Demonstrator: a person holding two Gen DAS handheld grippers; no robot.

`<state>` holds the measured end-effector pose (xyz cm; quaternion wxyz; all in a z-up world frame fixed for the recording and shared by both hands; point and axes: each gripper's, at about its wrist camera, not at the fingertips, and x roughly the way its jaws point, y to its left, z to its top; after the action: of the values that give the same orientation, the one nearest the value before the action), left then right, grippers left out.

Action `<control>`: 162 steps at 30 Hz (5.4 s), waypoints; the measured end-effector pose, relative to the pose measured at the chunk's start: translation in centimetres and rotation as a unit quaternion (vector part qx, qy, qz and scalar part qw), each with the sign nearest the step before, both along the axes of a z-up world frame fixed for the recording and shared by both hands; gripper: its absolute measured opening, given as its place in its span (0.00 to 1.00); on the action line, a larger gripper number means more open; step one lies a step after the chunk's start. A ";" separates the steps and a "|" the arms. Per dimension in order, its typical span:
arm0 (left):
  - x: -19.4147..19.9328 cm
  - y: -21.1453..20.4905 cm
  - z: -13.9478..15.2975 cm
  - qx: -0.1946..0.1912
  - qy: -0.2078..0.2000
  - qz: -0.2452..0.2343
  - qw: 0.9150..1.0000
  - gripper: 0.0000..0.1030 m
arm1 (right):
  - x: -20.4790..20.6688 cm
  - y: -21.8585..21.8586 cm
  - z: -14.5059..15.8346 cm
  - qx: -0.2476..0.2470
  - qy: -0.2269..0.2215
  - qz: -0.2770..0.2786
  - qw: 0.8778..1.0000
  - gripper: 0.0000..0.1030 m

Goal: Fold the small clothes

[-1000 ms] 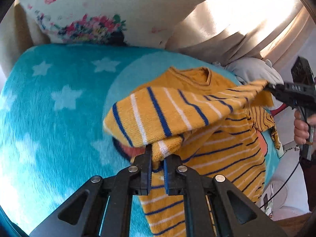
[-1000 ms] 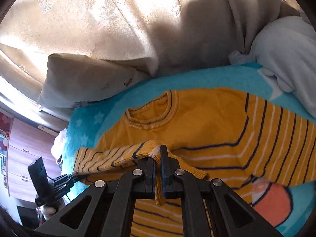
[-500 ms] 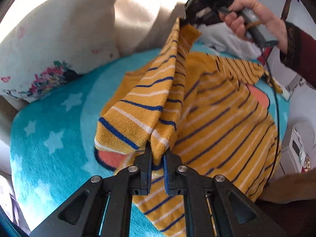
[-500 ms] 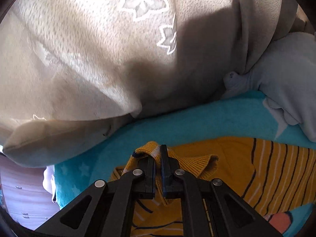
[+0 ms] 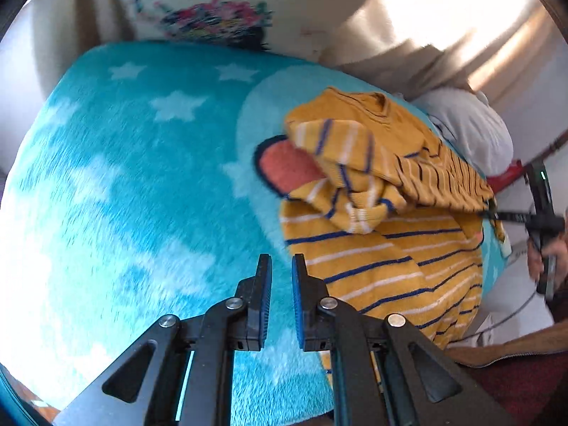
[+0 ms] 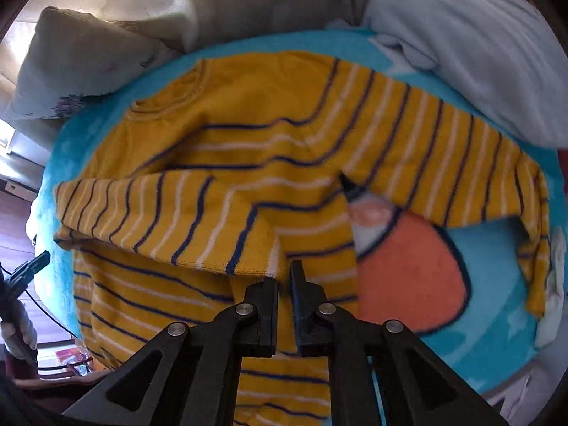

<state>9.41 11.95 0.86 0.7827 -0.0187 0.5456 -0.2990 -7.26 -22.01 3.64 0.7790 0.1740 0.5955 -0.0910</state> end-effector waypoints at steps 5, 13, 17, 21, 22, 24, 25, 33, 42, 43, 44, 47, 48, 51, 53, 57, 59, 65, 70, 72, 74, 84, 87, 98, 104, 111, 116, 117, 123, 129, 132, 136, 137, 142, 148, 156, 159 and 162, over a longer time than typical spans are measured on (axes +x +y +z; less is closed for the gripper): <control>0.1 1.4 -0.1 -0.016 0.007 0.047 0.999 0.10 | -0.3 5.1 4.2 0.012 -0.074 0.053 0.996 0.46; -0.2 0.9 -0.1 -0.028 0.001 0.068 0.997 0.13 | 10.5 24.3 4.3 -0.062 -0.163 0.350 0.920 0.46; -0.6 1.8 -0.3 -0.041 0.001 0.098 0.994 0.14 | 13.1 31.7 1.5 -0.160 -0.149 0.460 0.860 0.46; -1.0 3.5 -0.6 -0.051 0.002 0.128 0.990 0.15 | 15.8 32.8 -1.4 -0.239 -0.108 0.483 0.835 0.01; -1.1 3.9 -0.7 -0.053 0.003 0.135 0.989 0.15 | 16.7 31.9 -0.7 -0.215 -0.113 0.469 0.849 0.01; -1.1 4.7 -0.9 -0.054 0.004 0.145 0.988 0.15 | 18.5 30.3 1.1 -0.176 -0.125 0.431 0.876 0.01; -1.1 5.0 -1.1 -0.054 0.005 0.150 0.987 0.15 | 19.8 29.3 2.3 -0.153 -0.140 0.403 0.892 0.00; -0.6 5.4 -1.9 -0.059 0.010 0.161 0.985 0.15 | 29.1 23.7 3.3 -0.047 -0.160 0.214 0.963 0.03; 0.0 4.4 -3.0 -0.075 0.020 0.156 0.985 0.18 | 24.5 33.1 0.8 -0.110 -0.060 0.454 0.882 0.63; 0.0 4.3 -3.1 -0.077 0.020 0.155 0.985 0.18 | 24.4 33.9 -0.1 -0.129 -0.049 0.467 0.874 0.62; 0.0 4.2 -3.1 -0.077 0.019 0.154 0.985 0.18 | 24.4 34.6 -1.3 -0.157 -0.035 0.478 0.863 0.59; -0.2 4.2 -2.9 -0.076 0.013 0.152 0.985 0.19 | 24.0 34.5 -5.0 -0.235 0.039 0.490 0.839 0.09; -0.3 4.3 -2.9 -0.076 0.012 0.153 0.985 0.20 | 24.6 34.0 -4.7 -0.225 0.038 0.474 0.851 0.09; -0.4 4.6 -3.0 -0.075 0.013 0.157 0.985 0.21 | 27.3 32.6 -1.8 -0.147 -0.001 0.417 0.897 0.09; -0.4 4.9 -2.9 -0.074 0.014 0.161 0.984 0.21 | 29.3 32.0 0.1 -0.088 -0.046 0.385 0.917 0.09; -0.4 4.9 -2.7 -0.078 0.015 0.166 0.983 0.23 | 32.2 31.3 0.5 -0.036 -0.100 0.330 0.938 0.14; -0.5 4.9 -2.7 -0.077 0.016 0.168 0.983 0.24 | 32.8 31.1 -0.9 -0.036 -0.092 0.322 0.941 0.16; -1.0 4.5 -2.8 -0.075 0.018 0.171 0.982 0.25 | 29.3 24.7 2.8 -0.012 -0.144 0.270 0.952 0.47; -0.9 3.6 -2.0 -0.106 0.028 0.184 0.977 0.32 | 20.7 15.6 4.3 -0.032 -0.127 0.225 0.966 0.55; 0.0 2.8 -1.1 -0.128 0.032 0.185 0.974 0.33 | 17.4 12.1 3.5 -0.021 -0.110 0.203 0.973 0.55; 1.8 1.7 0.0 -0.153 0.032 0.182 0.971 0.39 | 14.0 9.2 2.1 -0.013 -0.091 0.184 0.979 0.56; 14.7 -5.4 -0.9 -0.203 0.102 0.174 0.958 0.55 | 8.2 8.0 -3.5 0.004 -0.089 0.169 0.982 0.56; 16.7 -6.3 -2.2 -0.191 0.129 0.189 0.955 0.49 | 8.6 9.5 -4.0 -0.025 -0.087 0.191 0.977 0.42; 13.0 -3.7 3.3 -0.291 0.110 0.183 0.933 0.02 | 9.7 7.4 8.0 -0.129 -0.198 0.210 0.949 0.08; 4.4 -4.5 0.9 -0.253 0.107 0.178 0.945 0.04 | 4.1 6.9 8.0 -0.197 -0.188 0.260 0.926 0.14; -0.8 -3.5 -4.9 -0.185 0.164 0.212 0.946 0.02 | -1.1 1.8 -0.2 -0.119 -0.041 0.203 0.971 0.23; -1.4 -2.5 -3.4 -0.180 0.135 0.220 0.949 0.03 | -1.8 1.4 2.9 -0.092 -0.101 0.189 0.972 0.54; -1.6 -2.4 -2.9 -0.180 0.129 0.220 0.950 0.04 | -2.1 2.5 3.1 -0.097 -0.108 0.204 0.968 0.54; -2.1 -1.7 -2.3 -0.170 0.112 0.228 0.952 0.10 | -3.3 10.6 -0.9 -0.152 -0.093 0.338 0.924 0.54; -3.1 -1.1 -2.1 -0.159 0.099 0.236 0.953 0.10 | -3.0 14.6 -5.7 -0.275 -0.082 0.427 0.858 0.07; -3.7 -0.7 -1.7 -0.158 0.081 0.239 0.955 0.13 | -2.0 12.9 -3.7 -0.210 -0.077 0.398 0.890 0.05; -4.3 0.0 -1.6 -0.174 0.068 0.251 0.950 0.18 | -0.6 11.5 1.6 -0.117 -0.084 0.371 0.917 0.04; -4.4 0.2 -1.7 -0.180 0.066 0.255 0.948 0.18 | -0.1 11.5 2.8 -0.085 -0.082 0.369 0.922 0.04; -5.4 2.9 -1.5 -0.212 0.047 0.296 0.930 0.18 | 1.8 17.1 11.1 0.112 -0.101 0.422 0.894 0.04; -7.1 7.8 -0.6 -0.221 0.022 0.355 0.908 0.21 | 3.4 27.0 21.4 0.220 -0.186 0.507 0.812 0.04; -7.9 10.3 0.7 -0.219 0.010 0.380 0.899 0.26 | 6.3 18.9 21.6 0.227 -0.220 0.416 0.853 0.04; -7.2 9.2 1.0 -0.208 0.013 0.364 0.908 0.26 | 8.7 11.0 16.9 0.212 -0.197 0.325 0.900 0.04; -6.2 6.9 1.4 -0.195 0.014 0.339 0.920 0.28 | 8.8 3.1 9.8 0.163 -0.145 0.239 0.946 0.04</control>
<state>3.25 18.84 2.21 0.8102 -0.3591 0.4485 -0.1159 1.55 -18.89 13.39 0.8168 0.1626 0.5071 0.2218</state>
